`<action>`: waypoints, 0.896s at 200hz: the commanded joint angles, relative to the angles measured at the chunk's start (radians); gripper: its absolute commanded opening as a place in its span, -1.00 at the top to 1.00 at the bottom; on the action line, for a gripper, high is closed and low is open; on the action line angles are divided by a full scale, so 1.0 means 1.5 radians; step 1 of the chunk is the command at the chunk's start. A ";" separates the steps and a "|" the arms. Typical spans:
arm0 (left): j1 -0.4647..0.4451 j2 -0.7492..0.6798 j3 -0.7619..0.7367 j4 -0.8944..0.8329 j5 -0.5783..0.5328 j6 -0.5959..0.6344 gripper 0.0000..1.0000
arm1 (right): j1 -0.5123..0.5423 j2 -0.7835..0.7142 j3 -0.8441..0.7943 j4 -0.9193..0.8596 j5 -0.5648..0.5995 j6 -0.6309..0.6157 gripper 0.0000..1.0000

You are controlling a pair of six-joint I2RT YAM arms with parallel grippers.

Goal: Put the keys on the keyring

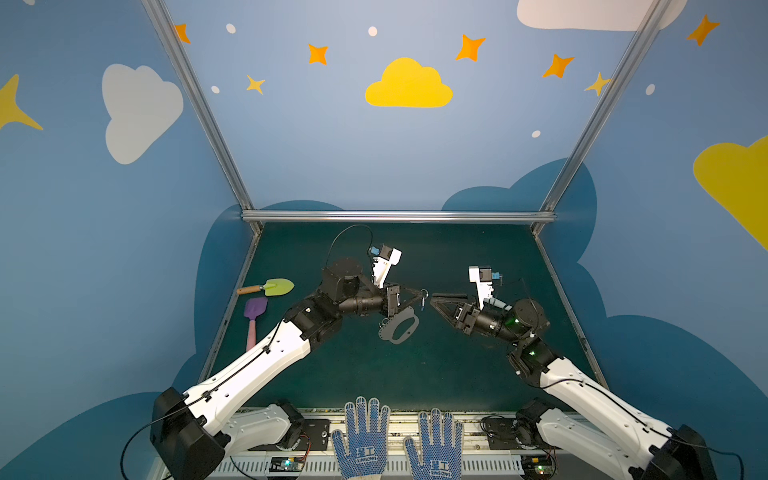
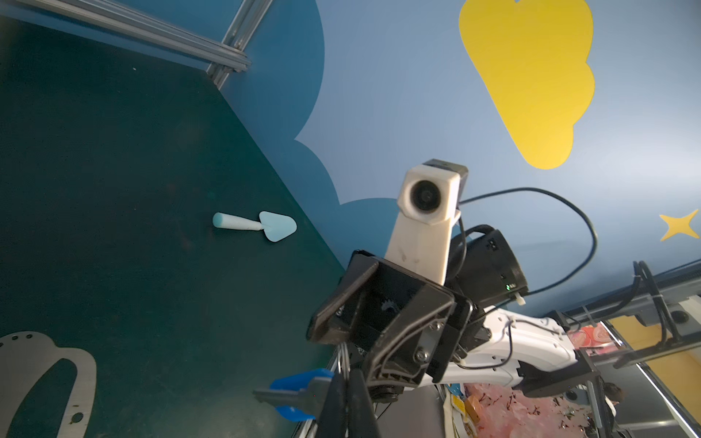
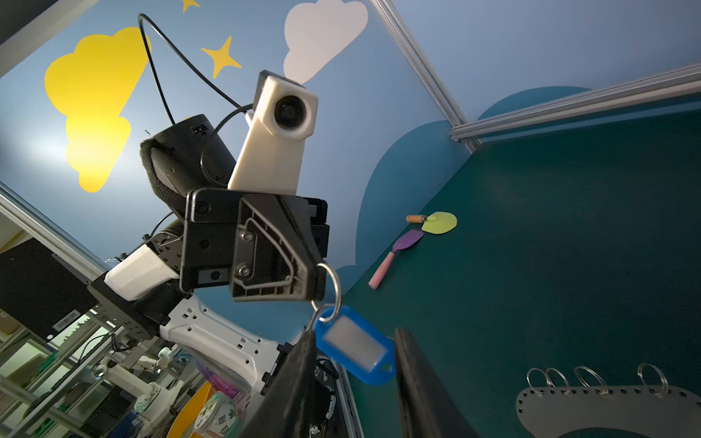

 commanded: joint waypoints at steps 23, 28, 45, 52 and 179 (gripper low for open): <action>-0.003 0.037 0.053 -0.117 -0.056 0.029 0.91 | 0.006 -0.015 0.005 -0.027 0.004 -0.007 0.18; -0.003 0.041 0.059 -0.126 -0.059 0.029 0.91 | 0.012 -0.012 0.007 -0.030 0.005 -0.014 0.18; -0.004 0.052 0.066 -0.141 -0.063 0.028 0.91 | 0.036 -0.003 0.018 -0.055 0.023 -0.042 0.13; -0.004 0.054 0.070 -0.147 -0.066 0.027 0.91 | 0.048 0.002 0.023 -0.065 0.034 -0.053 0.11; -0.009 0.051 0.071 -0.141 -0.067 0.017 0.91 | 0.176 0.042 0.107 -0.272 0.309 -0.243 0.03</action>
